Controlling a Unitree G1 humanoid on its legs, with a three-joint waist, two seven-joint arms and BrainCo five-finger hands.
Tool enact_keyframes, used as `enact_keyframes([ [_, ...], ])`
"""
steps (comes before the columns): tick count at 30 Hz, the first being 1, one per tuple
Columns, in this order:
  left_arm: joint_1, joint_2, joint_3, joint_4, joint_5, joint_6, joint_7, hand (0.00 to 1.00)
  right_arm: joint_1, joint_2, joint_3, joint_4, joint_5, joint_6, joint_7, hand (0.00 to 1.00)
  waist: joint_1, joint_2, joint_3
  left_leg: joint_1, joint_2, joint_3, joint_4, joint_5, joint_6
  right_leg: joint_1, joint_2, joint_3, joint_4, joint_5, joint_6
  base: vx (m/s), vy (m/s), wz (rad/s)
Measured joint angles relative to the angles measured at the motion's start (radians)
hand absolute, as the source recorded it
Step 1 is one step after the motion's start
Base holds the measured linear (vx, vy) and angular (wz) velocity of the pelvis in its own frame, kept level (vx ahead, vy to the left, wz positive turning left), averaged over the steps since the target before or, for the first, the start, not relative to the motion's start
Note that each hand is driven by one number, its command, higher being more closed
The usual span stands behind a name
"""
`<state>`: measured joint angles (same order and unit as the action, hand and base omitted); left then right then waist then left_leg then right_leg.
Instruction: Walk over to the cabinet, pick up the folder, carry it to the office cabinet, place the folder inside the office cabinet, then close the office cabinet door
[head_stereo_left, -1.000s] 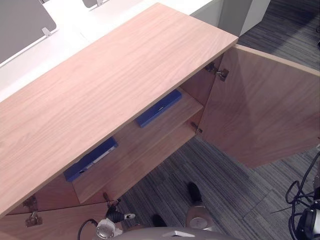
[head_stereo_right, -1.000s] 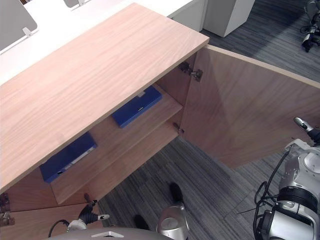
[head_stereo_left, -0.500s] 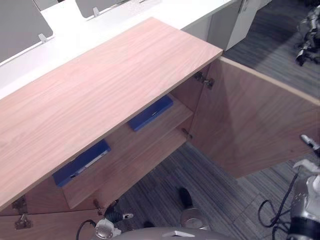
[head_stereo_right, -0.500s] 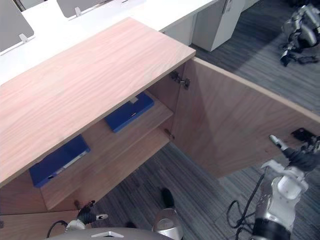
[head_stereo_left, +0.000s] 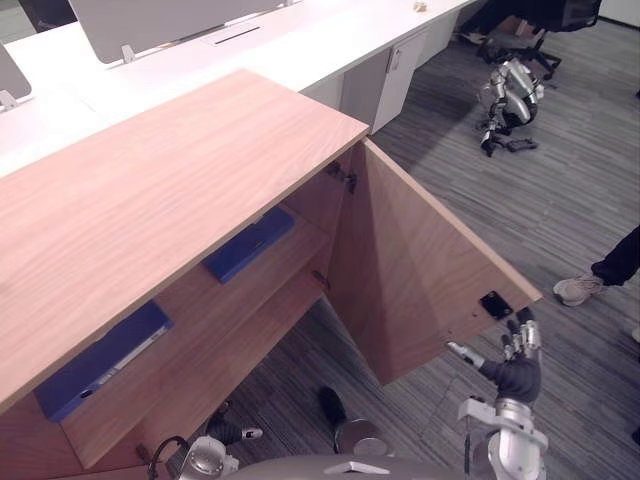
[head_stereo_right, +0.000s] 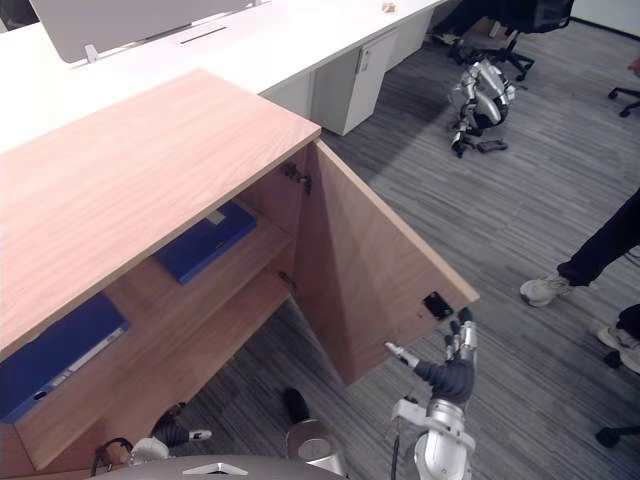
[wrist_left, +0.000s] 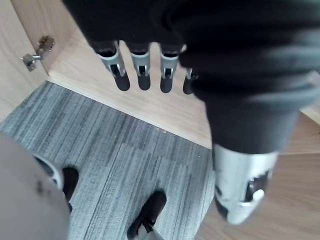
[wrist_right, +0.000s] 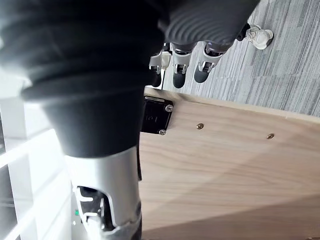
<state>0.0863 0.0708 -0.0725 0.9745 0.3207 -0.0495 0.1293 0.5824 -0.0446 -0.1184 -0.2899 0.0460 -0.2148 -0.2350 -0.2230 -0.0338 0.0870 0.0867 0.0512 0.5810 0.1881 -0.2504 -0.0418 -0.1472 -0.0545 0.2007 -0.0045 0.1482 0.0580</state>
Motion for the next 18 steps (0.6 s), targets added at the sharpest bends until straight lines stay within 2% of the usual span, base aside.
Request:
enact_keyframes([
  [3,-0.014,0.000,-0.012,0.000,0.019,0.000,0.000,0.00,0.023,-0.004,0.014,-0.008,-0.046,0.007,0.014,0.00,0.001,-0.005,0.001,0.010,0.000,0.000,0.003,-0.002,0.001,0.003,0.003,0.000,0.018,-0.010,-0.013,-0.05,-0.015,0.00],
  [7,-0.029,0.018,-0.013,0.020,0.037,0.002,0.001,0.00,0.044,-0.003,0.040,-0.006,-0.070,0.028,0.018,0.00,0.002,-0.024,0.001,0.023,0.002,-0.008,0.004,0.000,0.003,0.021,0.000,-0.022,0.019,-0.011,-0.014,-0.02,-0.008,0.04],
  [13,-0.042,0.053,-0.019,0.027,0.039,0.014,0.001,0.00,0.060,-0.002,0.038,0.012,-0.090,0.074,0.018,0.00,0.006,-0.070,0.003,0.026,0.002,-0.068,0.002,0.013,0.007,0.047,-0.013,-0.078,0.024,-0.020,-0.025,-0.02,-0.017,0.24],
  [15,-0.052,0.065,-0.018,0.027,0.049,0.028,0.001,0.00,0.068,-0.002,0.039,0.033,-0.091,0.091,0.018,0.00,0.026,-0.100,0.004,0.032,0.003,-0.087,0.000,0.019,0.008,0.058,-0.014,-0.091,0.030,-0.023,-0.025,-0.03,-0.025,0.16],
  [18,-0.054,0.071,-0.015,0.031,0.057,0.033,0.004,0.00,0.080,-0.007,0.057,0.036,-0.083,0.113,0.018,0.00,0.042,-0.121,0.004,0.039,0.004,-0.106,0.000,0.023,0.008,0.074,-0.017,-0.110,0.029,-0.028,-0.032,-0.04,-0.016,0.14],
])
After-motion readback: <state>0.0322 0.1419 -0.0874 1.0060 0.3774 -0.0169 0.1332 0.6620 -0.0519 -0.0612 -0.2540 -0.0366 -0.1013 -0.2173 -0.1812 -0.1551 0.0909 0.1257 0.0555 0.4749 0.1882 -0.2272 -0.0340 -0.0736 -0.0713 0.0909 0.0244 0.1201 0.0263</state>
